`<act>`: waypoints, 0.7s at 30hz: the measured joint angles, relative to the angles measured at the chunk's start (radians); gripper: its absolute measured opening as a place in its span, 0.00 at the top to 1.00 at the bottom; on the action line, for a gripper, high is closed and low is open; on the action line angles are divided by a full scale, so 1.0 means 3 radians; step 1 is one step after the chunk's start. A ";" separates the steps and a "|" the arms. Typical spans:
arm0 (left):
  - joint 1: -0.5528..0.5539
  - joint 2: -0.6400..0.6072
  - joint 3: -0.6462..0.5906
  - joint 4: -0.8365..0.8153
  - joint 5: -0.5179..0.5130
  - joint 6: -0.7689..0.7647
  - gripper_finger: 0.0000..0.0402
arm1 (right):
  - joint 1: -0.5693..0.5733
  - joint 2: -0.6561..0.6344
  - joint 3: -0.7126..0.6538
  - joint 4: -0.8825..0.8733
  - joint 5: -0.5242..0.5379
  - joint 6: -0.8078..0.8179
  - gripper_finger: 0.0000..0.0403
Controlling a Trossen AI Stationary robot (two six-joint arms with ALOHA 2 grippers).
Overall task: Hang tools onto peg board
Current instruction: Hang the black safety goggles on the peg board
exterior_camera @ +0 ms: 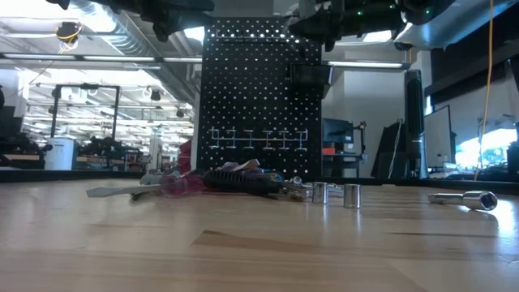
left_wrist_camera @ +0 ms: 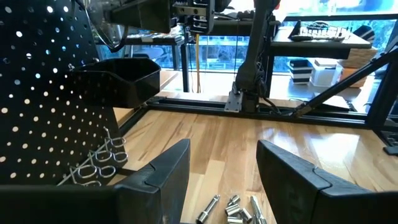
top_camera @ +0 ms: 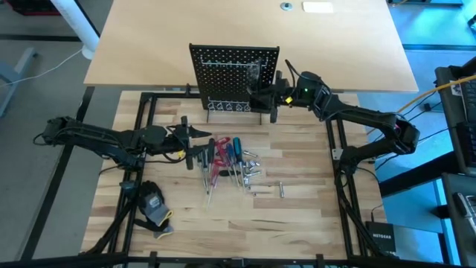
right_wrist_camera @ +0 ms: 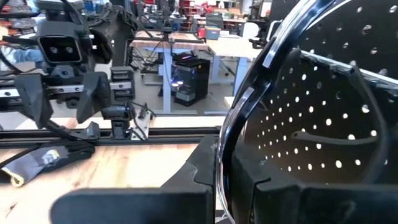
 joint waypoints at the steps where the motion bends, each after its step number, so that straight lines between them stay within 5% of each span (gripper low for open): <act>1: 0.0000 0.0000 0.0000 -0.0001 0.0000 0.0000 0.56 | 0.0000 0.0011 0.0000 0.0001 -0.0006 0.0000 0.95; 21: -0.0001 0.0000 0.0000 -0.0018 0.0000 -0.0020 0.56 | -0.0015 0.0134 -0.0005 -0.0361 0.0345 -0.0186 0.95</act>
